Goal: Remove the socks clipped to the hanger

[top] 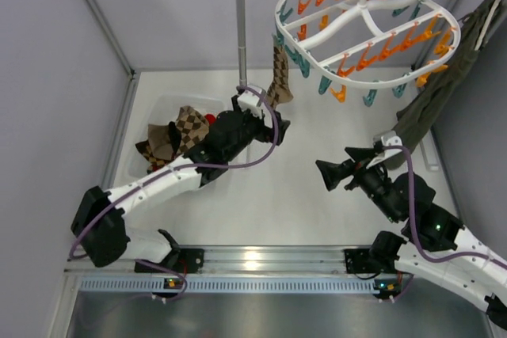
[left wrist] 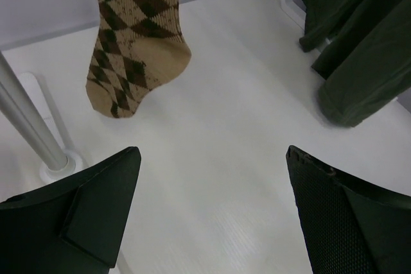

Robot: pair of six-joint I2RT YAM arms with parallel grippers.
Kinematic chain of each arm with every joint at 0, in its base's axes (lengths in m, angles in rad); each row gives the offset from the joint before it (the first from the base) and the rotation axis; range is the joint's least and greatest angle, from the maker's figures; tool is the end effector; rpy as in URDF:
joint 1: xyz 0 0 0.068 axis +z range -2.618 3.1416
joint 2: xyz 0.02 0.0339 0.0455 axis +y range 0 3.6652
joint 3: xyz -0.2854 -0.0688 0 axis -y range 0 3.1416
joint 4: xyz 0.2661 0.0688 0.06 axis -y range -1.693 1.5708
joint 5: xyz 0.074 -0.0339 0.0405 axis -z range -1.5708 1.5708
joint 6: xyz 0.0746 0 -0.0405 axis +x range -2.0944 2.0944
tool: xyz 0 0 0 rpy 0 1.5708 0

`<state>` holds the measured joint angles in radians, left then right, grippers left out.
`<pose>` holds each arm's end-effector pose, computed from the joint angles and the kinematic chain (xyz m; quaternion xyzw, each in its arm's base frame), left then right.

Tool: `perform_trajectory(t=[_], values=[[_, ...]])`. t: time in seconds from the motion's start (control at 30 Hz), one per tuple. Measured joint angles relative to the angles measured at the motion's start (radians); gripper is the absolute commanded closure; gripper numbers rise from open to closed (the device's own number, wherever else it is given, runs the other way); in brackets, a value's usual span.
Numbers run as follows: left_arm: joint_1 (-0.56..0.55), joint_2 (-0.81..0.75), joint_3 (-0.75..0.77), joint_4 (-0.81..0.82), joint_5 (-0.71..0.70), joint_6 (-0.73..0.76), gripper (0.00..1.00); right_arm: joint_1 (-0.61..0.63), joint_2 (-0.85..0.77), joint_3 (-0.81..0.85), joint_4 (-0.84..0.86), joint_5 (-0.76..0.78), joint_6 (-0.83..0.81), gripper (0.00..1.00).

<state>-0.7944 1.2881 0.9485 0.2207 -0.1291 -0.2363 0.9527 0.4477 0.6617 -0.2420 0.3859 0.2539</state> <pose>0.2579 -0.2488 0.3380 0.1644 0.7292 -0.2845 0.6002 0.1116 0.1085 0.3482 -0.1153 0.7069 0.2750 0.6414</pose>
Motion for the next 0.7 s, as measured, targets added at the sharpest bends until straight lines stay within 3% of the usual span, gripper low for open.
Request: perform_trajectory(t=[0.33, 0.63, 0.7], values=[[0.000, 0.355, 0.175, 0.235, -0.134, 0.114, 0.01, 0.000, -0.088, 0.000, -0.100, 0.026, -0.002, 0.01], [0.001, 0.592, 0.350, 0.323, -0.236, 0.216, 0.02, 0.000, -0.136, 0.000, -0.131, 0.029, -0.019, 0.01], [0.002, 0.629, 0.390, 0.341, -0.261, 0.238, 0.07, 0.000, -0.136, 0.000, -0.134, 0.029, -0.023, 0.01]])
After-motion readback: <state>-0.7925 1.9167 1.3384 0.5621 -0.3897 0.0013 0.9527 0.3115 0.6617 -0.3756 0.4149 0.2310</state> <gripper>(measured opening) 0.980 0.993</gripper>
